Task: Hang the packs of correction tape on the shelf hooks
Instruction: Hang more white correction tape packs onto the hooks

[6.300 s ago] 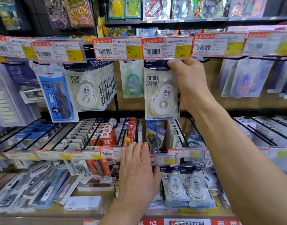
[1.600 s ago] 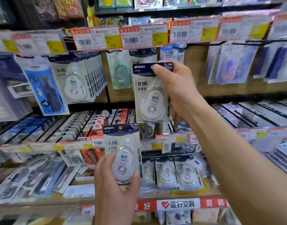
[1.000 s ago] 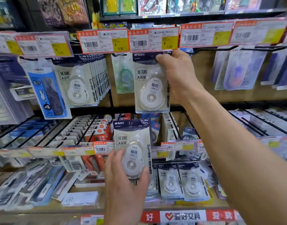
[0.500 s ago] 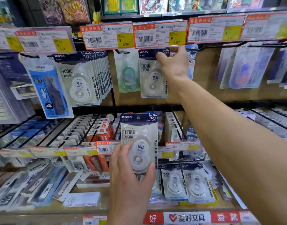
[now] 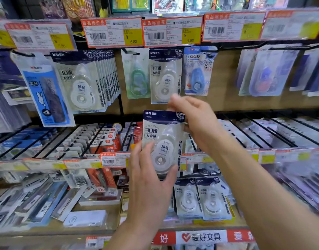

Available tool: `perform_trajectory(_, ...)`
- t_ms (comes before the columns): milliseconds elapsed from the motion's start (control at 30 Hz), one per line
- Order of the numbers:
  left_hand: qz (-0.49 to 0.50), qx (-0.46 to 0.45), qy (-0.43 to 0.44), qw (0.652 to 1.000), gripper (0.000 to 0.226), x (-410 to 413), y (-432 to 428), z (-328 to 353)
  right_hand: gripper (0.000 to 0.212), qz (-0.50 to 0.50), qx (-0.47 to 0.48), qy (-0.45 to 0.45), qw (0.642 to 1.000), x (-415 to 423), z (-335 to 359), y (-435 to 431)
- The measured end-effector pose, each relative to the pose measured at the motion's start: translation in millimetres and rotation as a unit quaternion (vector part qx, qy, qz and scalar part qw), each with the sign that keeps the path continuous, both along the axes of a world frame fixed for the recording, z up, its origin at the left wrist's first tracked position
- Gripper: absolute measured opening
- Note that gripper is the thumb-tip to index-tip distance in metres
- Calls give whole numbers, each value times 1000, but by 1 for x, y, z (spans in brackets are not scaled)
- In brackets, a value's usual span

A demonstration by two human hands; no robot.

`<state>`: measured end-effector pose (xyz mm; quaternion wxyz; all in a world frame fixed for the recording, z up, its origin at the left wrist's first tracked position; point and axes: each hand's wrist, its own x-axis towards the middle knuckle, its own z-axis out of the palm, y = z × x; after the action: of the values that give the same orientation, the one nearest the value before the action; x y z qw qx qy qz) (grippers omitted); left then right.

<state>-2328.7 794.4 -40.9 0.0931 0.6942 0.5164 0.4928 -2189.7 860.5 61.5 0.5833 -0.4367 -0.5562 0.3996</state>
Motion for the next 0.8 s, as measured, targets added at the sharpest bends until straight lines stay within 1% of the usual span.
perform_trajectory(67,0,12,-3,1000,69,5,2,1,8,25,0,7,1000,1,-10,-9)
perform_trajectory(133,5,19,-7,1000,71,8,4,0,16,38,6,27,999,2,-15,-9)
perform_trajectory(200,5,19,-12,1000,73,9,4,-1,24,35,16,22,999,2,-16,-9)
perform_trajectory(300,5,12,5,1000,86,6,3,0,17,14,39,22,999,2,-7,-9)
perform_trajectory(367,19,-2,50,999,93,0,6,0,13,-4,61,24,998,4,4,-5)
perform_trajectory(400,33,-10,87,996,94,-4,9,0,12,-10,67,25,997,6,11,-2)
perform_trajectory(500,82,-28,216,972,95,-15,18,2,15,-15,90,19,996,10,34,4)
perform_trajectory(567,101,-54,268,957,96,-19,21,5,16,-12,110,28,993,11,49,8)
perform_trajectory(667,111,-92,308,940,96,-21,23,7,16,-4,125,55,991,10,66,14)
perform_trajectory(800,112,-99,321,935,84,-21,24,8,20,-18,134,70,988,4,79,23)
